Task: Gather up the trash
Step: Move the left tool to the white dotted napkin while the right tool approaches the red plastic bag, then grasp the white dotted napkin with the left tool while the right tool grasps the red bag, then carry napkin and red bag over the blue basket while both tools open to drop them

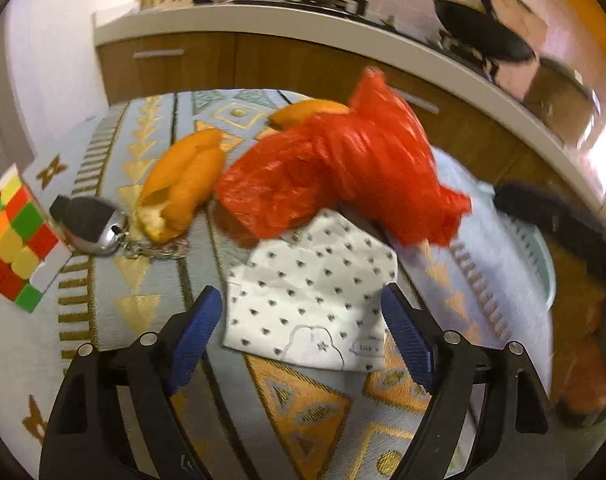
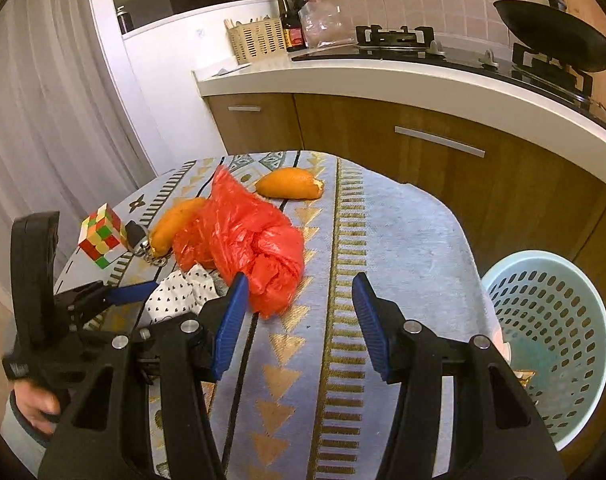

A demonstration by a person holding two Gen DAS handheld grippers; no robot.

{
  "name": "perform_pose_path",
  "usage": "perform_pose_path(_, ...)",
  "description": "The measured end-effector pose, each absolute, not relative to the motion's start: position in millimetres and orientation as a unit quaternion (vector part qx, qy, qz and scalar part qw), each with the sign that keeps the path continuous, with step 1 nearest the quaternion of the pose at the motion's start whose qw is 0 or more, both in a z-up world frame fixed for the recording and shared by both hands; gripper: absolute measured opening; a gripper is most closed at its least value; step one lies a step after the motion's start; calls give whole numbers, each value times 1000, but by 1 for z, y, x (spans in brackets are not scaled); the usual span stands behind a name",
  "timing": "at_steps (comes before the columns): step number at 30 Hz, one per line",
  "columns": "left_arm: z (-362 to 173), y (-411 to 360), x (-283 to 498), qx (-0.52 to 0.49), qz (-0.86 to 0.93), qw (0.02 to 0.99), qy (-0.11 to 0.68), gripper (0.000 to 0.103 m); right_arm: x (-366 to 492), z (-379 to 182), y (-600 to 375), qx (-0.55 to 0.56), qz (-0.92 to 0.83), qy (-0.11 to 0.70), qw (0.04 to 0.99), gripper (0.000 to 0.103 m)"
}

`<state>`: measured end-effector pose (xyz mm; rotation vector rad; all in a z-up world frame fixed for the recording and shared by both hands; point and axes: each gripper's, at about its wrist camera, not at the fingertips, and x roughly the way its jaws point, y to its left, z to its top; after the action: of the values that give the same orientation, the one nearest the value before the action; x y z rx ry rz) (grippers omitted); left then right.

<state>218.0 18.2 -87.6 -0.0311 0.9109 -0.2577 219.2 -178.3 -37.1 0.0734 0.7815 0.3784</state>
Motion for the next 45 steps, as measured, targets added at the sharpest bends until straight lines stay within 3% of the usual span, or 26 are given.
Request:
perform_pose_path(5, -91, -3, 200, 60, -101, 894, 433, 65, 231, -35, -167, 21, 191, 378, 906, 50)
perform_pose_path(9, -90, 0, 193, 57, -86, 898, 428, 54, 242, -34, -144, -3, 211, 375, 903, 50)
perform_pose_path(11, -89, 4, 190, 54, -75, 902, 422, 35, 249, -36, -131, -14, 216, 377, 901, 50)
perform_pose_path(14, -87, 13, 187, 34, -76, 905, 416, 16, 258, -41, -117, -18, 221, 384, 896, 50)
perform_pose_path(17, -85, 23, 187, 0, -94, 906, 413, 8, 269, -50, -107, -24, 216, 392, 894, 52)
perform_pose_path(23, -82, 29, 184, -35, -110, 908, 403, 3, 279, -60, -96, -44, 199, 398, 895, 53)
perform_pose_path(27, -77, 36, 178, -72, -129, 909, 390, 2, 278, -58, -97, -55, 191, 394, 897, 26)
perform_pose_path(29, -72, 41, 171, -97, -140, 910, 379, 2, 274, -54, -103, -47, 193, 388, 900, 23)
perform_pose_path(45, -13, 28, 158, -115, -180, 927, 307, 0, 216, 23, -215, 18, 110, 288, 951, 23)
